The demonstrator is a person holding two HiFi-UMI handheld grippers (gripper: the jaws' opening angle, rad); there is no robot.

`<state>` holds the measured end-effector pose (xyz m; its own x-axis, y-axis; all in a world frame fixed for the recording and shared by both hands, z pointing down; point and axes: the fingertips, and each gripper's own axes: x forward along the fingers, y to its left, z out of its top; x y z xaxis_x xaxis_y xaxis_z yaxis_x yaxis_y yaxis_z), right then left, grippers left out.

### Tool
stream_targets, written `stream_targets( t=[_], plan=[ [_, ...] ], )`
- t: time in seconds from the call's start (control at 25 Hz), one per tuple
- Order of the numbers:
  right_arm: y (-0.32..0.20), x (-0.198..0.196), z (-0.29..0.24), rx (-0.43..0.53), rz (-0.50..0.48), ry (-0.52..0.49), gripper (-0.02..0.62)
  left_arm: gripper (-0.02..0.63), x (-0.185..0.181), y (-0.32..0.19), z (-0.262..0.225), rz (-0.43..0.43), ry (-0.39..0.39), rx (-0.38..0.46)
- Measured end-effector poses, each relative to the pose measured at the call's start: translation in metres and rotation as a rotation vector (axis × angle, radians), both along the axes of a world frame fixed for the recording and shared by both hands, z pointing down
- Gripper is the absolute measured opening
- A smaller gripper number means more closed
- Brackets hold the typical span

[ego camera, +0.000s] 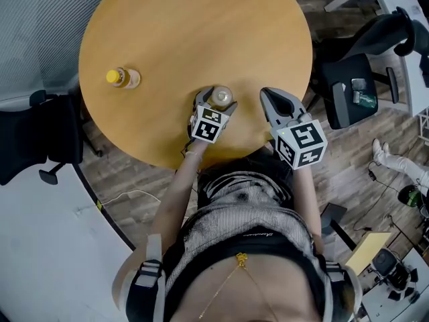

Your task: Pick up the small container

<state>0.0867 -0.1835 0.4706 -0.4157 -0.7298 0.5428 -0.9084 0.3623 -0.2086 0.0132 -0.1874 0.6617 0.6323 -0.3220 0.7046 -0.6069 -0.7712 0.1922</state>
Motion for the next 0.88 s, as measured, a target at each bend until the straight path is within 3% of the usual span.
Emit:
stream_targets(
  t=[0.68, 0.88],
  plan=[
    [-0.013, -0.002, 0.001, -0.003, -0.014, -0.005, 0.023, 0.354, 0.003, -0.005, 0.008, 0.02, -0.016, 0.055],
    [-0.014, -0.005, 0.0, 0.002, -0.025, -0.008, 0.023, 0.354, 0.003, -0.005, 0.012, 0.033, -0.052, 0.078]
  ],
)
